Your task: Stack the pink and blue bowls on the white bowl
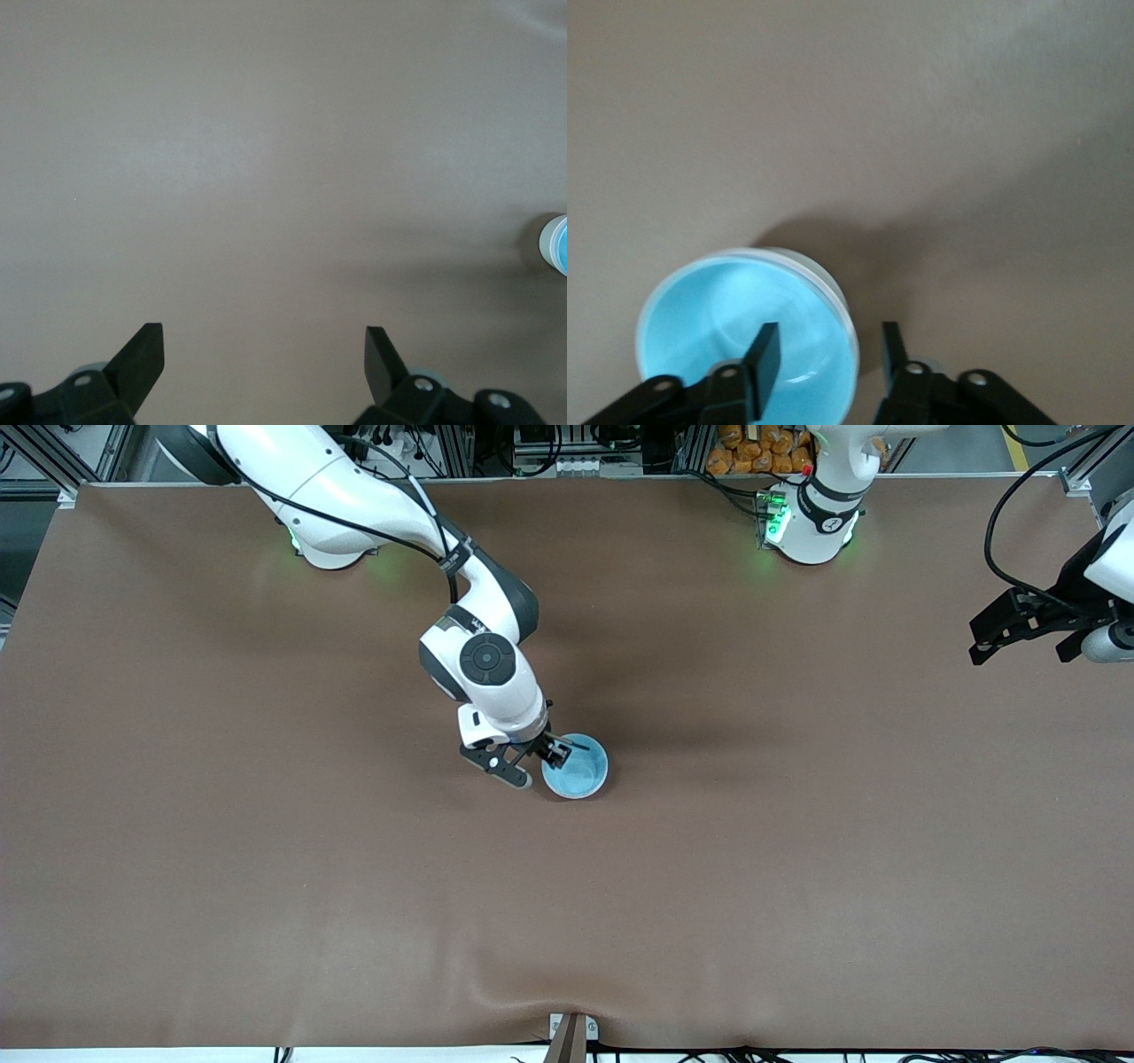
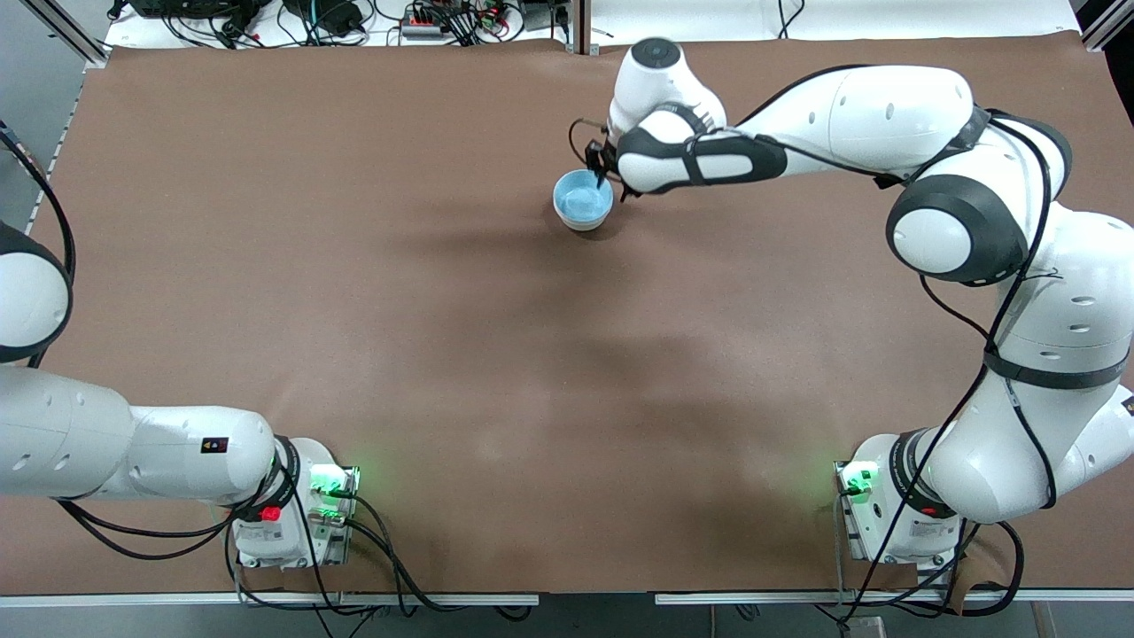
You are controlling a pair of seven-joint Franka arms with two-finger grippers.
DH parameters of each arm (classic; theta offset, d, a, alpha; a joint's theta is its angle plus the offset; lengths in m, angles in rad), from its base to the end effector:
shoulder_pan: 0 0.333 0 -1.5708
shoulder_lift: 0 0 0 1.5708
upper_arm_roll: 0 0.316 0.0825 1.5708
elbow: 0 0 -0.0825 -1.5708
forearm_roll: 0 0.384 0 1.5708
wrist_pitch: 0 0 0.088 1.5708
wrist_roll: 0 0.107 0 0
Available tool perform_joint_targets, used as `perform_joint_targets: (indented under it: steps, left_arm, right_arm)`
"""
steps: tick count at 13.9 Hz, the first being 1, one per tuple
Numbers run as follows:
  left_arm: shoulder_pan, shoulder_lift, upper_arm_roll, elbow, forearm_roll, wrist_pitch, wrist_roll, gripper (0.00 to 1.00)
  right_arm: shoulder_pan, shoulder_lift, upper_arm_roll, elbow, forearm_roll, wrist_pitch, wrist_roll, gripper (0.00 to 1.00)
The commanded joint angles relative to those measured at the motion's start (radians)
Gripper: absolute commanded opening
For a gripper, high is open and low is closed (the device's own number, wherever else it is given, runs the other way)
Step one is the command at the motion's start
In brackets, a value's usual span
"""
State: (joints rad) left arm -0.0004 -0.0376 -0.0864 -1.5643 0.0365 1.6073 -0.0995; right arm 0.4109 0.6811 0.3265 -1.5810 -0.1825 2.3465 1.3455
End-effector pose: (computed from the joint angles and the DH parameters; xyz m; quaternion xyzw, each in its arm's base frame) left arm 0.5451 -0.0446 0.6517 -0.9990 -0.0064 -0.0419 0.0160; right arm 0.5508 0.4488 0.2659 -0.9575 0.2798 -0.0049 0.0690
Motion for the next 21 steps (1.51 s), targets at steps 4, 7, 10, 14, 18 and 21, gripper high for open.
perform_joint_targets:
  steps: [4,7,10,14,18,21]
  left_arm:
    - [-0.003,-0.021,0.005,-0.011,-0.020,0.000,0.021,1.00]
    - [-0.004,-0.022,0.004,-0.011,-0.020,-0.010,0.021,1.00]
    - [-0.004,-0.024,-0.015,-0.013,-0.020,-0.026,0.021,1.00]
    - [-0.003,-0.024,-0.030,-0.013,-0.020,-0.055,0.021,1.00]
    - [-0.003,-0.021,-0.030,-0.011,-0.020,-0.073,0.021,1.00]
    - [-0.003,-0.021,-0.030,-0.011,-0.020,-0.090,0.021,1.00]
  right_arm:
    - [-0.171,-0.046,0.019,0.194,-0.017,-0.217,-0.194,1.00]
    - [-0.390,-0.118,0.098,0.194,-0.017,-0.390,-0.488,1.00]
    - [-0.538,-0.185,0.149,0.194,-0.018,-0.556,-0.736,1.00]
    - [-0.528,-0.299,0.004,0.196,-0.003,-0.691,-1.053,1.00]
    - [-0.414,-0.431,-0.269,0.185,0.135,-0.797,-1.273,1.00]
    - [-0.403,-0.572,-0.317,0.078,0.206,-0.770,-1.277,1.00]
